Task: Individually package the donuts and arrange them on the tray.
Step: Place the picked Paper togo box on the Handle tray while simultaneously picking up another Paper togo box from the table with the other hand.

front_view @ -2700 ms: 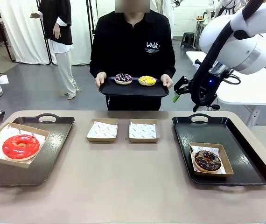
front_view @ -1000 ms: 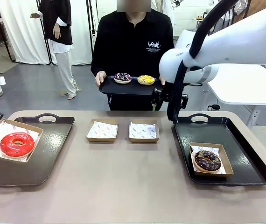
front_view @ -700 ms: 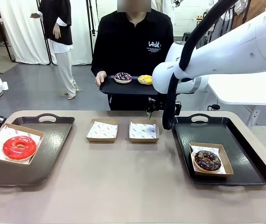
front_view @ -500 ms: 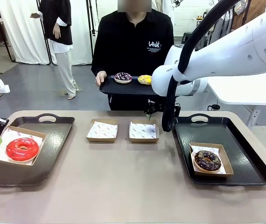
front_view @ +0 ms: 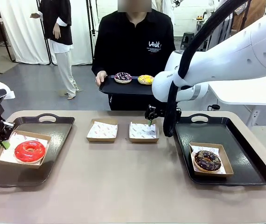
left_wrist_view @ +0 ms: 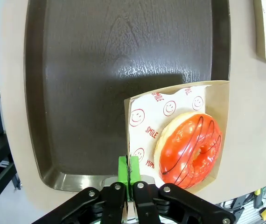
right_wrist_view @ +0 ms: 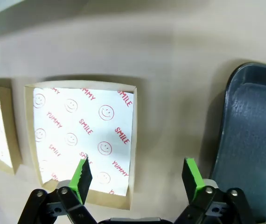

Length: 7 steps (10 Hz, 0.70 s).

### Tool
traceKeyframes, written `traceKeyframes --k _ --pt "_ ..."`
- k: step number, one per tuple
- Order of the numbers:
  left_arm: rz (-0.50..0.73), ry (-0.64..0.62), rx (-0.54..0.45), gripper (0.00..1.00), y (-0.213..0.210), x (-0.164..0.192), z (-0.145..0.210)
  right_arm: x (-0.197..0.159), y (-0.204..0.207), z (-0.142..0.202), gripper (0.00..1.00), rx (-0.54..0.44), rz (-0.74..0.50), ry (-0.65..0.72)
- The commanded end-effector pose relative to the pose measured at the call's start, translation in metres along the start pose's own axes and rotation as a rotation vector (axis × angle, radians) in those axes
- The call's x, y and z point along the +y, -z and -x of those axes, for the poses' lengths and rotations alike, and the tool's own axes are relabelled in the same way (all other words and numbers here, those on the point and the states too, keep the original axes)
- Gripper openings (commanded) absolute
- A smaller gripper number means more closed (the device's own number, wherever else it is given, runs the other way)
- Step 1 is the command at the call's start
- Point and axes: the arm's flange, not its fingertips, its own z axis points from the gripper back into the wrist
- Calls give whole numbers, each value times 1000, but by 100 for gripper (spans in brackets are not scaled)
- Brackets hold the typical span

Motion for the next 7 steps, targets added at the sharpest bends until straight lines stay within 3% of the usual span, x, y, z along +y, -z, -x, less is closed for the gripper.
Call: traceKeyframes --k 1,7 --pt "24 -2 -7 1 31 5 41 -6 9 5 100 -9 -7 -59" --pt "27 -5 32 1 50 7 40 8 20 -1 100 -23 85 -128"
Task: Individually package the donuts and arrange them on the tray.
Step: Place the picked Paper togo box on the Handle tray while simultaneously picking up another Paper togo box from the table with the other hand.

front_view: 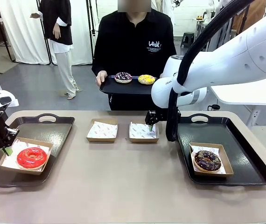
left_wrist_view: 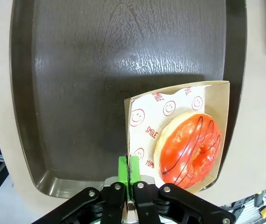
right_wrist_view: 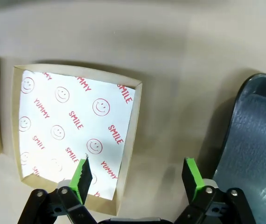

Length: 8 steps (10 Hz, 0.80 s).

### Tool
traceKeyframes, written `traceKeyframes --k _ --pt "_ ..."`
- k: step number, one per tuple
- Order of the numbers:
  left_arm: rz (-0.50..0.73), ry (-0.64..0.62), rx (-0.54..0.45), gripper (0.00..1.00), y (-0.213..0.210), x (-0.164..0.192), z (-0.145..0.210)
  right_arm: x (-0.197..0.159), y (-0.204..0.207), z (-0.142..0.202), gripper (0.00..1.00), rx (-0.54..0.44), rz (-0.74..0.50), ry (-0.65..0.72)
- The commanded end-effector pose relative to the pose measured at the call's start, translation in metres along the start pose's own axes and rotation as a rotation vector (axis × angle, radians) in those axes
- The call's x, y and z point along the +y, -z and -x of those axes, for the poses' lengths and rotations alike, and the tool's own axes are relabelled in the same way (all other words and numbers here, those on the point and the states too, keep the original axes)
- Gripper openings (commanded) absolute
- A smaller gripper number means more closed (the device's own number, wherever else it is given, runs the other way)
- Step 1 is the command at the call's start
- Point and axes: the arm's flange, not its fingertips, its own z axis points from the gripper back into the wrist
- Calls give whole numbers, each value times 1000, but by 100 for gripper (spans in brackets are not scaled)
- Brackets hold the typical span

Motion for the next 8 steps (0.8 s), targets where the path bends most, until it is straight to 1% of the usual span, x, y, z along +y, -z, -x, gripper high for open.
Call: traceKeyframes --k 1,4,8 --pt "31 0 -19 1 26 7 44 6 5 -8 100 -25 48 20" --pt "36 5 -18 1 29 7 43 14 3 -15 100 -47 61 107" --pt "41 7 -18 1 32 6 44 17 3 -15 100 -38 69 139"
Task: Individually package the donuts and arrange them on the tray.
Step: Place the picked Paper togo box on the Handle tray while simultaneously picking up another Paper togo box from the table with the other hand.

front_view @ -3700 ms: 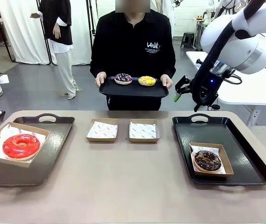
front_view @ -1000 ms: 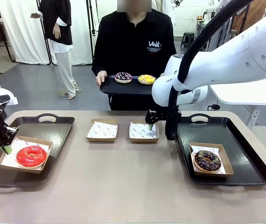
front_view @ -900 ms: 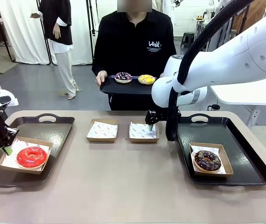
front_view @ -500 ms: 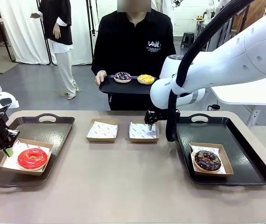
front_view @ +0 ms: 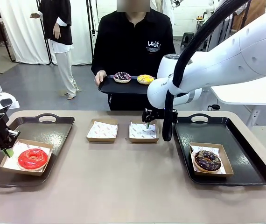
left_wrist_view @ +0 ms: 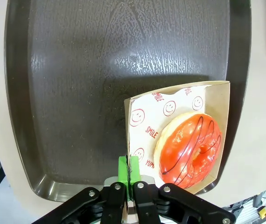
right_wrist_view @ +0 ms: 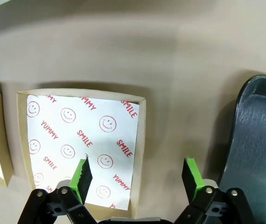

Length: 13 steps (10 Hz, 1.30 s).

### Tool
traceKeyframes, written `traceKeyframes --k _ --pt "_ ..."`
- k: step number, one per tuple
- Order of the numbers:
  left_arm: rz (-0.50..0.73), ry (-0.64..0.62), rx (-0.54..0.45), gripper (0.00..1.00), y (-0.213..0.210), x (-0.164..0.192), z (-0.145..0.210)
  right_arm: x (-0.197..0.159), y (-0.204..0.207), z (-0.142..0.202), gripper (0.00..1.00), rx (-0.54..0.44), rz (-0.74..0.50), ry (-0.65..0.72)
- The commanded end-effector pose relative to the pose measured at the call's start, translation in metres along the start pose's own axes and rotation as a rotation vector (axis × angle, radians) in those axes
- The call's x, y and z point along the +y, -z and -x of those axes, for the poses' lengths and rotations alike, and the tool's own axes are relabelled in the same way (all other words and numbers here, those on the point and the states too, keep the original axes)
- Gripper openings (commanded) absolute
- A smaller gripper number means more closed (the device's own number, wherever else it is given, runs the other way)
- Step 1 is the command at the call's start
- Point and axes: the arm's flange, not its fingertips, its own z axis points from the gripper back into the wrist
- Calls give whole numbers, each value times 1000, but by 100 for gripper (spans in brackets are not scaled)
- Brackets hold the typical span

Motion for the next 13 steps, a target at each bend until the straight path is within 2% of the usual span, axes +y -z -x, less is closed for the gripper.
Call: traceKeyframes --k 1,5,8,9,10,11,12,13 --pt "30 17 -27 1 26 3 47 4 3 -4 100 -16 49 26" --pt "29 139 -15 1 27 -4 51 2 4 -5 100 -12 54 39" --pt "22 154 -13 1 29 -3 51 1 5 -6 100 -10 47 37" --pt "23 140 -5 21 30 -3 51 0 5 -6 64 -11 40 31" --pt "18 141 -5 56 30 -2 51 -1 5 -6 42 -11 41 36" --pt "9 135 -8 76 29 -3 51 -1 5 -6 6 -14 40 42" --pt "7 129 -9 100 28 -2 51 0 5 -7 0 -14 38 42" --pt "4 129 -9 100 28 -3 52 0 5 -7 0 -12 38 43"
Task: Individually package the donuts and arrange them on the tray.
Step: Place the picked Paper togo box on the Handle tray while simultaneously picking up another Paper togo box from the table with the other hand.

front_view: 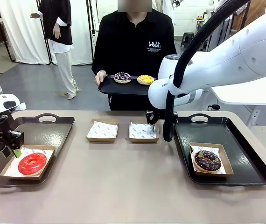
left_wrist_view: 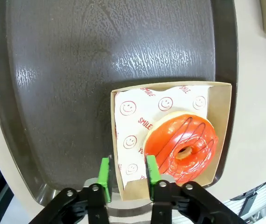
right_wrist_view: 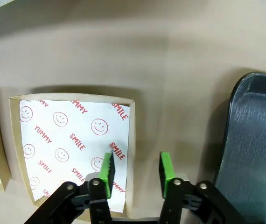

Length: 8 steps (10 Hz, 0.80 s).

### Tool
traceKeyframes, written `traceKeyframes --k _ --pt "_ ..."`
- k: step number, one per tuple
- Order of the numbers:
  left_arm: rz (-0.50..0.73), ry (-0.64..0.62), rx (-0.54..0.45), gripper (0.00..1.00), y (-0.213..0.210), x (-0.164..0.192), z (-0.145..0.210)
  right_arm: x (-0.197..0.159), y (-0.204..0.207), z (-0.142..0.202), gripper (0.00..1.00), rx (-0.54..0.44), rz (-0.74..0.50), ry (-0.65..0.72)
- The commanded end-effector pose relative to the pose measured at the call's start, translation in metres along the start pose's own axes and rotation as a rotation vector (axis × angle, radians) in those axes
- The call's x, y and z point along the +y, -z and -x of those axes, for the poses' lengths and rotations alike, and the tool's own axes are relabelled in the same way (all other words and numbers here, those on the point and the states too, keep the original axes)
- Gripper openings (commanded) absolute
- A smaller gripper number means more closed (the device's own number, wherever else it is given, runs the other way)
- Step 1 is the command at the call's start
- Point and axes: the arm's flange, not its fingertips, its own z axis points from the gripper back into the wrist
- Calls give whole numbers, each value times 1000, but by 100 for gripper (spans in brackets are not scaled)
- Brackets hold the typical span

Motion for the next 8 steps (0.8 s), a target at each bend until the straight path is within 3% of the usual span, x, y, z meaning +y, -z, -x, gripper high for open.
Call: traceKeyframes --k 1,2,4,8 --pt "-3 -2 -17 100 24 1 53 5 2 -5 0 -14 26 21" --pt "-3 -5 -18 88 23 1 53 5 2 -5 4 -14 26 22" --pt "0 -7 -18 100 23 1 54 5 2 -6 0 -15 22 29" --pt "48 -23 -24 100 13 4 56 5 -3 -6 0 -25 7 39"
